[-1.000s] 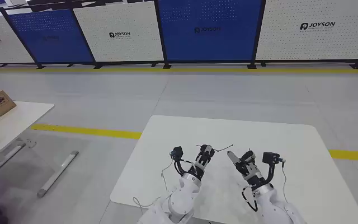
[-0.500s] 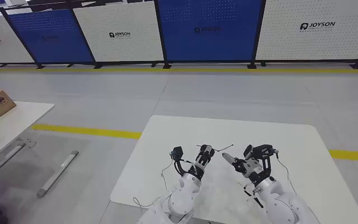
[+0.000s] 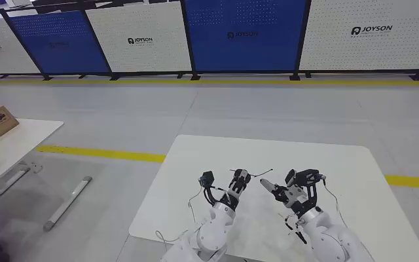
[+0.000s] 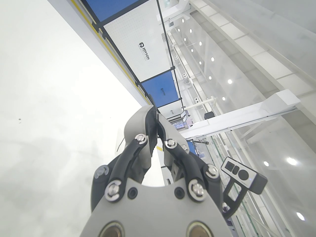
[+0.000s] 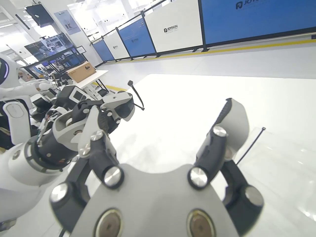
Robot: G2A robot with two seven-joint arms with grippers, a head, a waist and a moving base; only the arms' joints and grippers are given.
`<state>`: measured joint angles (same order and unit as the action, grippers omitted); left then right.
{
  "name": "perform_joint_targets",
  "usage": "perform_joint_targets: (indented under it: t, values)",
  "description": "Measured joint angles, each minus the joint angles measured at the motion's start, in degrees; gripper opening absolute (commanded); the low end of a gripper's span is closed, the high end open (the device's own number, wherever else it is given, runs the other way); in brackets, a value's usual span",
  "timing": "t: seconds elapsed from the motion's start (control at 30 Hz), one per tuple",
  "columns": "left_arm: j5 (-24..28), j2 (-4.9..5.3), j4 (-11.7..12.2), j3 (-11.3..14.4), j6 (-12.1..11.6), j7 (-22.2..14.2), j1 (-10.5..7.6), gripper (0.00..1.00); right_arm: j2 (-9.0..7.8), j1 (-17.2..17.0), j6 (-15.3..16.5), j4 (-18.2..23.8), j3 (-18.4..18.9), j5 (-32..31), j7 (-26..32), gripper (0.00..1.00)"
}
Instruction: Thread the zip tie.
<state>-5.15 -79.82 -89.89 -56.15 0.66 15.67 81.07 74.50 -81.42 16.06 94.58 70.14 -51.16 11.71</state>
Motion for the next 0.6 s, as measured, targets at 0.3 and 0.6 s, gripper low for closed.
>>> perform_joint_targets:
  t: [0.3, 0.6]
  values:
    - [0.6, -0.41, -0.3, 1.6, 2.5, 0.0, 1.31, 0.00, 0.00, 0.0, 0.0, 0.0, 0.0, 0.0, 0.0, 1.00]
    - [0.5, -0.40, -0.3, 1.5, 2.5, 0.0, 1.29, 0.00, -0.28, -0.2, 1.8, 0.4, -0.8, -4.3, -0.1, 1.00]
